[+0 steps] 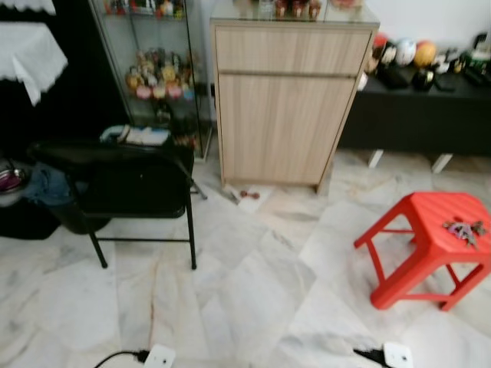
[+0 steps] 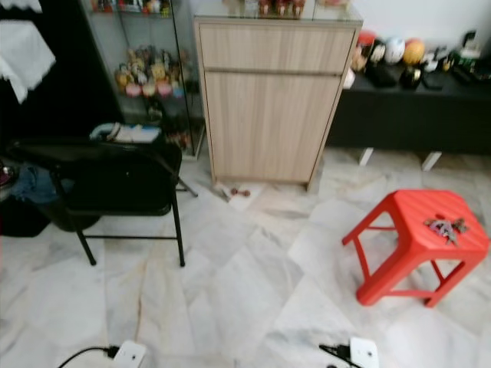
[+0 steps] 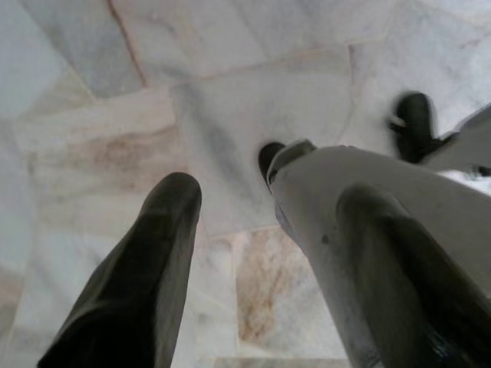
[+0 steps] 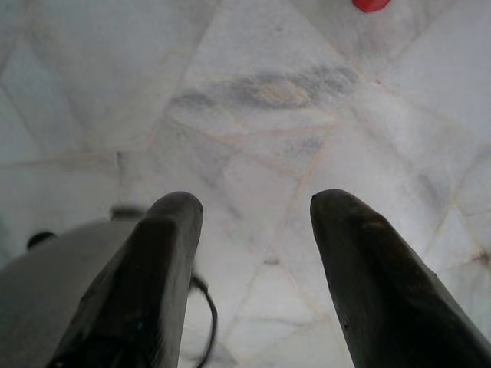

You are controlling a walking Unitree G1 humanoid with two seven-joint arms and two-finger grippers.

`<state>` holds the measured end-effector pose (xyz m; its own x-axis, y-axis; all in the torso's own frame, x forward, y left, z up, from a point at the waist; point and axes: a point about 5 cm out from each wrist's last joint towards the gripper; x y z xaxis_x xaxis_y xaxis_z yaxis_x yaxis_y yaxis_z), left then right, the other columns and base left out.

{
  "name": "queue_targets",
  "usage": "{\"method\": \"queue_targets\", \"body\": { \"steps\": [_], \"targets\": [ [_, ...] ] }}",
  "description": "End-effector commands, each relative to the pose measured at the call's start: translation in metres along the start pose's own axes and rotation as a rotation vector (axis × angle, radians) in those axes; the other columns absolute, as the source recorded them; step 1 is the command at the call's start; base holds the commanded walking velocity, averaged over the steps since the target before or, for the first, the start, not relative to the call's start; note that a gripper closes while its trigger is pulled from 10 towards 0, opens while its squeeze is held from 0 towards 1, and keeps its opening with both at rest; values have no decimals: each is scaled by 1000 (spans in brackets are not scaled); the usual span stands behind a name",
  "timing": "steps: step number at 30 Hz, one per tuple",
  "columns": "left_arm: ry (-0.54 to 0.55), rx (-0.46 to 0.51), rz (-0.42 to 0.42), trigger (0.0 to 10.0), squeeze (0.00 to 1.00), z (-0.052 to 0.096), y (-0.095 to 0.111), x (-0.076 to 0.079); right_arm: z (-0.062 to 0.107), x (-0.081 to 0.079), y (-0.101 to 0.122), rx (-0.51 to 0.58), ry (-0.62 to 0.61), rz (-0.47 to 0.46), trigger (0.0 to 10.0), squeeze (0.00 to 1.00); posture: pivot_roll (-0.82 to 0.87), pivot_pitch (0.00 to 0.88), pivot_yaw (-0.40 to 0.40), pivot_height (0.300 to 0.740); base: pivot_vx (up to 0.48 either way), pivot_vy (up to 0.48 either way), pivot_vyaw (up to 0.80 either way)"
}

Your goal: Hang keys on a hook

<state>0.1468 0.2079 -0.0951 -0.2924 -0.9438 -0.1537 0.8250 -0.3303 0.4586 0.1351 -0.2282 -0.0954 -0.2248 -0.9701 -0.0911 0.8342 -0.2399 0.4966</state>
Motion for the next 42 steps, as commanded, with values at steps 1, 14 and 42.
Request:
{"method": "queue_targets", "body": {
  "steps": [1, 14, 42],
  "targets": [
    [-21, -19, 4, 10000, 0, 0, -4, 7, 2, 7, -1, 0, -19, -4, 10000, 0, -47, 69, -41, 740, 0, -292, 0],
    [-24, -19, 6, 10000, 0, 0, -4, 7, 2, 7, -1, 2, -22, 1, 10000, 0, -48, 69, -40, 740, 0, -292, 0],
    [-29, -19, 0, 10000, 0, 0, -3, 6, 1, 6, -1, 4, -20, -2, 10000, 0, -55, 61, -33, 740, 0, -305, 0]
  ]
}}
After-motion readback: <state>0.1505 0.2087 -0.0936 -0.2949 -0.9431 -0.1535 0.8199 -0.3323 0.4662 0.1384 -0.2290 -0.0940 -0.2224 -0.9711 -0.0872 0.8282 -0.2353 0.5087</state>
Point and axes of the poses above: a point about 5 cm out from each wrist's last joint towards the gripper, its own z axis pointing back from the gripper into the wrist, its own y axis along the axis of the wrist's last joint, x = y × z, and after that the axes turned 3 degrees about -z, right-handed
